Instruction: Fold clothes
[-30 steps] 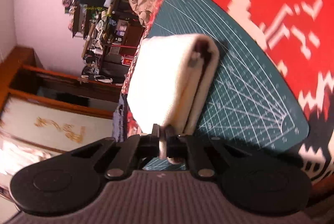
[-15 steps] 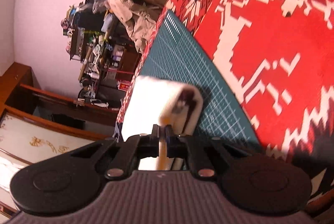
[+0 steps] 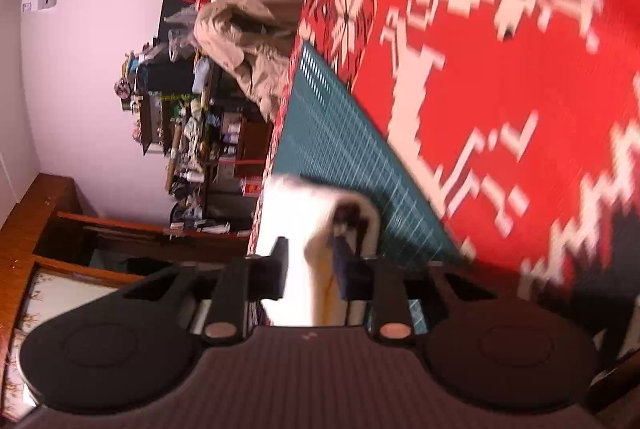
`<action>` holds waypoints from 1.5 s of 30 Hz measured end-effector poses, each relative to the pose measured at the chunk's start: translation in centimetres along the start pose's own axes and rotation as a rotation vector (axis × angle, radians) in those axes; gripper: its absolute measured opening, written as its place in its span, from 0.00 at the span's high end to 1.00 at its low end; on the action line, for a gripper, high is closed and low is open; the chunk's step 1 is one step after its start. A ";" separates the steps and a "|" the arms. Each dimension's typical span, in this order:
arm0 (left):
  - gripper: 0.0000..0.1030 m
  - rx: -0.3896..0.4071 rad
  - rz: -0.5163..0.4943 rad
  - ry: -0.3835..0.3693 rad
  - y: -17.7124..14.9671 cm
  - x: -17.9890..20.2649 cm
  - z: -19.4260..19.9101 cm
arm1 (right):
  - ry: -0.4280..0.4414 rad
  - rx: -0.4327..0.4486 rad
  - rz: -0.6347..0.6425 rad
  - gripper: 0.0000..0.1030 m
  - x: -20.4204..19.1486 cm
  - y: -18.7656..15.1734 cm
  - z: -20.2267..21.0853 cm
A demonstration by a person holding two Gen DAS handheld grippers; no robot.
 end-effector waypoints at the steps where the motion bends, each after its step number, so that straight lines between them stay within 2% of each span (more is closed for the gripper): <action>1: 0.98 0.000 0.000 0.000 0.0 0.0 0.0 | -0.002 -0.013 0.005 0.73 0.0 -0.2 -0.4; 2: 0.97 0.000 -0.001 0.000 0.0 0.0 0.0 | -0.011 -0.024 0.015 0.73 -0.1 -0.3 -0.7; 3: 0.98 -0.001 -0.002 0.000 0.0 0.0 0.0 | -0.022 -0.022 0.028 0.79 -0.2 -0.4 -0.9; 4: 0.98 -0.001 -0.002 -0.001 0.0 0.1 -0.1 | -0.029 -0.014 0.037 0.91 -0.3 -0.4 -1.0; 5: 0.98 -0.002 -0.002 -0.002 0.0 0.1 -0.1 | -0.034 -0.005 0.041 0.92 -0.4 -0.2 -1.0; 14: 0.98 -0.003 -0.002 -0.004 0.1 0.1 -0.2 | -0.042 0.090 0.034 0.92 -0.2 1.4 0.3; 17: 0.98 -0.003 0.002 -0.005 0.1 0.0 -0.2 | -0.033 0.122 0.011 0.95 0.1 2.4 0.9; 23: 0.98 -0.003 0.001 -0.001 0.1 0.1 -0.2 | 0.011 0.059 -0.026 0.90 0.3 2.7 0.0; 32: 0.98 -0.003 -0.002 0.004 0.0 0.3 -0.2 | -0.012 0.003 -0.025 0.88 0.6 2.3 -0.7; 35: 0.98 -0.001 0.005 -0.001 0.0 0.1 -0.3 | 0.003 -0.007 -0.035 0.83 0.9 2.1 -0.9; 41: 0.98 -0.003 0.001 0.000 0.0 0.2 -0.4 | 0.008 0.004 -0.017 0.84 0.8 2.4 -1.6; 43: 0.98 -0.004 -0.001 0.001 0.0 0.3 -0.4 | -0.012 0.027 0.010 0.94 0.4 2.8 -1.6; 45: 0.98 -0.003 -0.007 0.003 -0.1 0.3 -0.5 | -0.029 0.053 0.038 0.95 0.2 3.2 -1.3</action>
Point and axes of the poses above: each gripper's, at about its wrist camera, not at the fingertips, and z roughly against the way its jaws point, x to its right, y to its top, the point moved 5 cm from there along -z, roughly the way its jaws point, and after that the axes turned 5 degrees about -y, right-handed, at the moved point
